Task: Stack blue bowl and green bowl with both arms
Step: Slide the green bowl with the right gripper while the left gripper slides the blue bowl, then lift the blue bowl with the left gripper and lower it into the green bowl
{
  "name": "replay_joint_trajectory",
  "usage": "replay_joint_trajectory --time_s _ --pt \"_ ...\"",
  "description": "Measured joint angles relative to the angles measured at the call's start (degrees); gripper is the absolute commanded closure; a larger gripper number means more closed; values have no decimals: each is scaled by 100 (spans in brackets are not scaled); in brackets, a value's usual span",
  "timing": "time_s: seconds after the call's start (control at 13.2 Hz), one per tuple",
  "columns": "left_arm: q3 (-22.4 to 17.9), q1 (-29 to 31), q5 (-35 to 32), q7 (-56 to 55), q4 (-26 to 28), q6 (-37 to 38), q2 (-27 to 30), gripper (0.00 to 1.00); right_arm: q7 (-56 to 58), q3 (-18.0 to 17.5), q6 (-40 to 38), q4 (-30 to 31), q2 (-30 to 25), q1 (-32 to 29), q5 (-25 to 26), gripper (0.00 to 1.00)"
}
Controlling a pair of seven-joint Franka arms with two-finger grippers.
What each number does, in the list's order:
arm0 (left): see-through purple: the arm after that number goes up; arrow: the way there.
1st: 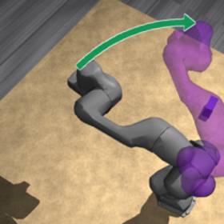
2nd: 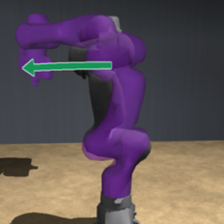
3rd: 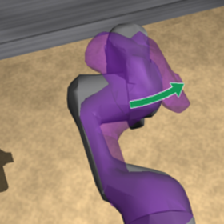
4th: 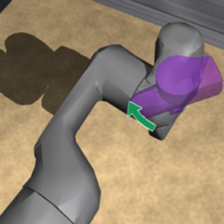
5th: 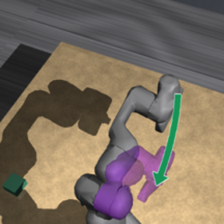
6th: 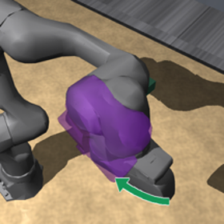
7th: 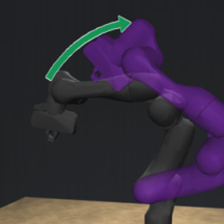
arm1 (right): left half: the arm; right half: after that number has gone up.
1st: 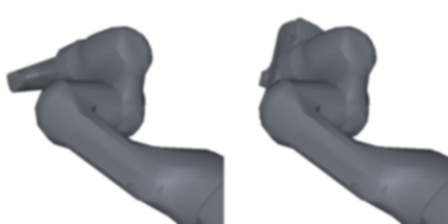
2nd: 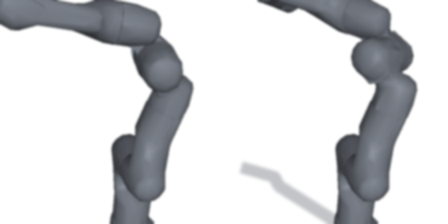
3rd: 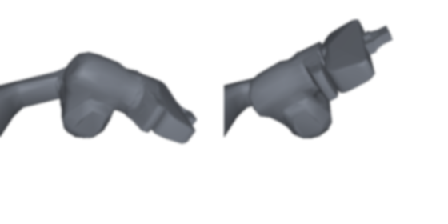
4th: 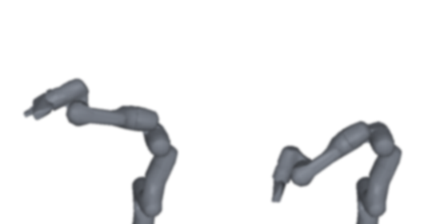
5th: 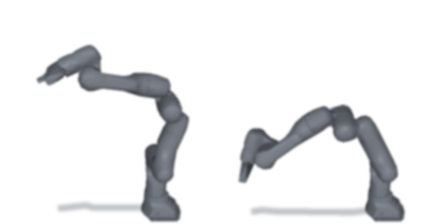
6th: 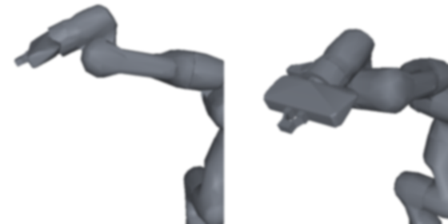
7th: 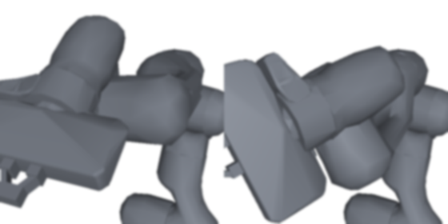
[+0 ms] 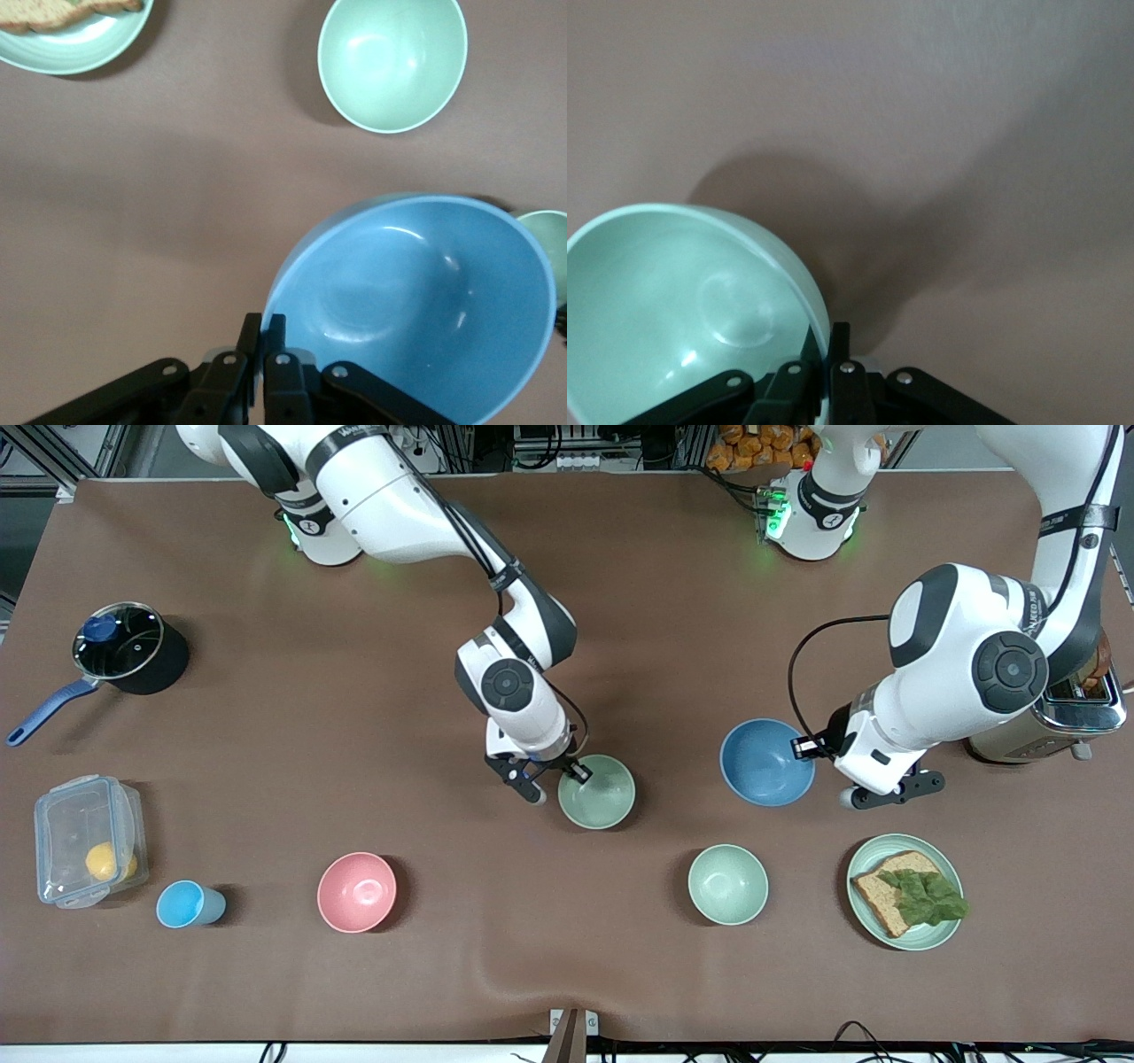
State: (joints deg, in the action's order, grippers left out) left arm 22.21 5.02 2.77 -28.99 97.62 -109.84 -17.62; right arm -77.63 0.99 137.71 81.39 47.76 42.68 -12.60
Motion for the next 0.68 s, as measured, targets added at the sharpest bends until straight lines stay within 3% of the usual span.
replay_joint_trajectory --time_s 0.3,0.68 --pt "36 -6 199 -66 0 0 -5 100 -437 84 -327 -183 -17 -22 6 0" --pt "43 -177 265 -438 2 -29 -118 100 -1596 141 -1074 -329 -560 -618 4 0"
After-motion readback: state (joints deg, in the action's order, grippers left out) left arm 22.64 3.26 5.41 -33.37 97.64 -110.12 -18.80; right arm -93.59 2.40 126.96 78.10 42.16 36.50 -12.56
